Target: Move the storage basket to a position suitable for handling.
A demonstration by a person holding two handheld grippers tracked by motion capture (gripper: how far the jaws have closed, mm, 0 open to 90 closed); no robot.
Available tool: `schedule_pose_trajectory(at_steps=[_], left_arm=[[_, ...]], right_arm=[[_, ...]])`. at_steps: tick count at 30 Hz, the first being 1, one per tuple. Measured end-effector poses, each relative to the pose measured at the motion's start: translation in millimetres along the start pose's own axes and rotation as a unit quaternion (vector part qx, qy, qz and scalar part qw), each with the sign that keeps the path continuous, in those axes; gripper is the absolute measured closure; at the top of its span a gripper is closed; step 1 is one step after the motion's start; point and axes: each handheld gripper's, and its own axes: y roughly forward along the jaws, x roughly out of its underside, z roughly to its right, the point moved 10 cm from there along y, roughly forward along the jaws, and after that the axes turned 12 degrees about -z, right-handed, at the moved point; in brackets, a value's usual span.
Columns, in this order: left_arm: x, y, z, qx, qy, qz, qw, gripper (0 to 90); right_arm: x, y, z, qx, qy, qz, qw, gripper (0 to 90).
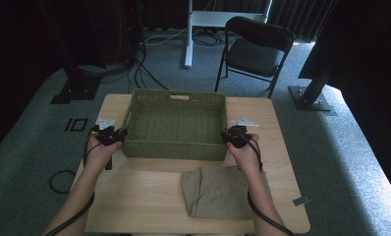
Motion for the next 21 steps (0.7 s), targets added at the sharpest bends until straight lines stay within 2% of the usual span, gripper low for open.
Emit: schedule_pose_trajectory(at_steps=[6,21], left_arm=[[-0.9,3.4,18.7,0.012,0.005,-0.001,0.9999,81.4],[-5.7,13.1,60.0,0.020,0.018,-0.009,0.9996,80.2]], right_arm=[[1.2,-3.2,18.6,0.015,0.009,0.000,0.9998,74.4],[7.9,-13.7,58.7,0.037,0.026,-0.011,0.9989,77.0]])
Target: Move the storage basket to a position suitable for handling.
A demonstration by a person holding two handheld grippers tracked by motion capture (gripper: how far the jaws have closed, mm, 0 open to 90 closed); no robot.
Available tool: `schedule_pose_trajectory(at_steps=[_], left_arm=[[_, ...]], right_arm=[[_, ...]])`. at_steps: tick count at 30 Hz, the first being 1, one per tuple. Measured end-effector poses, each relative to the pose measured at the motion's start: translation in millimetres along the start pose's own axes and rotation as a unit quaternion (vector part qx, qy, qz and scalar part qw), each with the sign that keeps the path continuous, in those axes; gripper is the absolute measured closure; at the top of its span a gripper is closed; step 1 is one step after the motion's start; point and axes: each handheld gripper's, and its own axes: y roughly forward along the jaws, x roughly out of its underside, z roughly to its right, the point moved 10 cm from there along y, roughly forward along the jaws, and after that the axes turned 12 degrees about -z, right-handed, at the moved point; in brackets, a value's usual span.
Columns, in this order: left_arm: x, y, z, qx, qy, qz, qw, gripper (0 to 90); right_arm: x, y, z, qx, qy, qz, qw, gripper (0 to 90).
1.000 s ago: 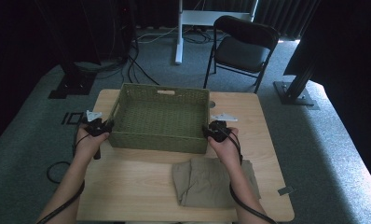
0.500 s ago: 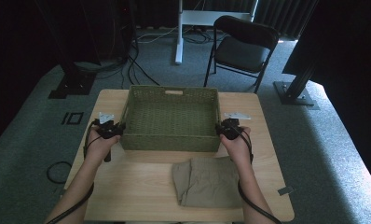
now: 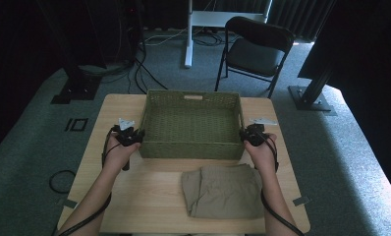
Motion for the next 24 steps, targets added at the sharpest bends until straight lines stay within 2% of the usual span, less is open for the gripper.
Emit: schedule_pose_trajectory(at_steps=[4,12,22,24], left_arm=[[-1.3,2.3,9.4,-0.002,0.009,-0.004,1.0000,79.9],[-5.3,8.4,25.4,0.003,0.006,-0.005,1.0000,79.5],[-10.5,15.6,44.1,0.007,0.015,-0.008,0.9998,79.4],[-10.8,16.4,48.1,0.010,0.019,-0.009,0.9997,78.9]], right_arm=[[1.1,-1.7,10.0,0.001,0.006,-0.001,1.0000,77.4],[2.9,-4.3,26.9,0.006,0.018,-0.002,0.9998,78.3],[6.1,-8.3,46.1,0.016,0.023,0.000,0.9996,78.7],[6.8,-9.2,50.7,0.012,0.028,0.000,0.9995,78.6]])
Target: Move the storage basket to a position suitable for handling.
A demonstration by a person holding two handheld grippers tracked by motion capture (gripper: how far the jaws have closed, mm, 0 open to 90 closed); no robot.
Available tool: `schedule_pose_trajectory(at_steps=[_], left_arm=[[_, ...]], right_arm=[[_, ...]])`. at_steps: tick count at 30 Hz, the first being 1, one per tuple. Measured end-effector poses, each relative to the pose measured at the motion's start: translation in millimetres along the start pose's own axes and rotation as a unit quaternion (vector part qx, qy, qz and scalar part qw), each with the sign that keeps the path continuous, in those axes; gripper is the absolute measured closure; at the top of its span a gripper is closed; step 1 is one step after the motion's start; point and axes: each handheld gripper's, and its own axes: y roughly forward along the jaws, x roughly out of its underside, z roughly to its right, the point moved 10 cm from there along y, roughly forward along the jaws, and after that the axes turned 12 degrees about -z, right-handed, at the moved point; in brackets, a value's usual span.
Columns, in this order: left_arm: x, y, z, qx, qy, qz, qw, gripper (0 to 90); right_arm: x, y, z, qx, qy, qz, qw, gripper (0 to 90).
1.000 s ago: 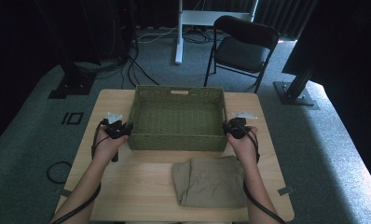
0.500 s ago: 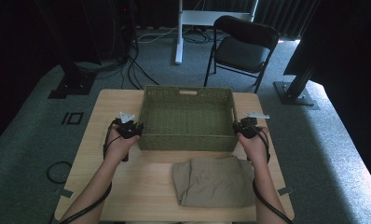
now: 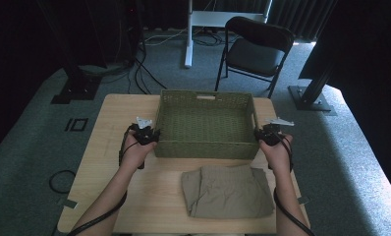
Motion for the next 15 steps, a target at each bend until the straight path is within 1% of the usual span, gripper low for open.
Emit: schedule_pose_trajectory(at_steps=[1,3,8,13,15], left_arm=[[-0.2,0.4,1.8,0.004,-0.003,0.000,1.0000,78.4],[-0.4,0.9,4.7,0.002,0.001,0.000,1.0000,78.4],[-2.0,3.2,12.8,-0.002,0.008,-0.007,0.9999,78.3],[-5.2,7.4,21.8,0.003,0.008,-0.011,0.9999,78.3],[-6.4,9.0,26.1,0.004,0.012,-0.012,0.9998,78.2]], right_arm=[[0.4,-0.4,2.2,-0.002,0.003,0.000,1.0000,78.5],[0.6,-1.0,5.5,-0.003,0.004,-0.001,1.0000,78.6],[0.4,-1.8,13.2,0.004,0.003,-0.002,1.0000,79.2],[1.8,-3.9,22.8,0.008,0.005,-0.002,1.0000,79.3],[2.3,-4.7,27.2,0.011,0.008,-0.002,0.9999,79.6]])
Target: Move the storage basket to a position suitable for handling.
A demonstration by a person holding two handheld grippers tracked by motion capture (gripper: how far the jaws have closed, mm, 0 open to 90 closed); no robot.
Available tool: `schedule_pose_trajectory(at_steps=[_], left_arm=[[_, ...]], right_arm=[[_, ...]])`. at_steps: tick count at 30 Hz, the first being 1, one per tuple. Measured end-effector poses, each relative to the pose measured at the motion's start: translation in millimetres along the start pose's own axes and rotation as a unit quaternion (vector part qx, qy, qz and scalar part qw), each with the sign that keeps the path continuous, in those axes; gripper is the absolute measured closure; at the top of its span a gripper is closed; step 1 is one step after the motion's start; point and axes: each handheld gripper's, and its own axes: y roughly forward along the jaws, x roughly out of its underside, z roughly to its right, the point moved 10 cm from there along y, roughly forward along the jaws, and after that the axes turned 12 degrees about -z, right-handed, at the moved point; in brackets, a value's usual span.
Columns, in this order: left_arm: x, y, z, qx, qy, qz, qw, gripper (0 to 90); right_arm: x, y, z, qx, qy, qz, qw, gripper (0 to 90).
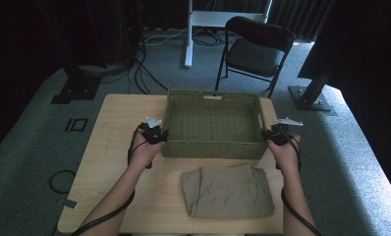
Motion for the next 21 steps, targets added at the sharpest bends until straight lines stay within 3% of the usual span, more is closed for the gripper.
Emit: schedule_pose_trajectory(at_steps=[3,6,12,21], left_arm=[[-1.5,1.8,5.1,0.012,0.000,0.001,0.9999,76.5],[-2.4,2.7,7.7,0.010,0.004,-0.002,0.9999,76.6],[-3.2,4.0,14.1,0.012,0.006,-0.002,0.9999,75.9],[-3.5,3.7,13.6,0.015,0.014,-0.010,0.9997,74.9]], right_arm=[[0.4,-1.0,6.9,-0.002,0.010,0.001,0.9999,79.4],[1.3,-1.7,10.2,-0.009,0.016,0.003,0.9998,79.2],[-0.1,-1.5,17.7,0.002,0.018,0.002,0.9998,80.0],[0.5,-2.2,17.1,0.006,0.008,0.000,1.0000,80.0]])
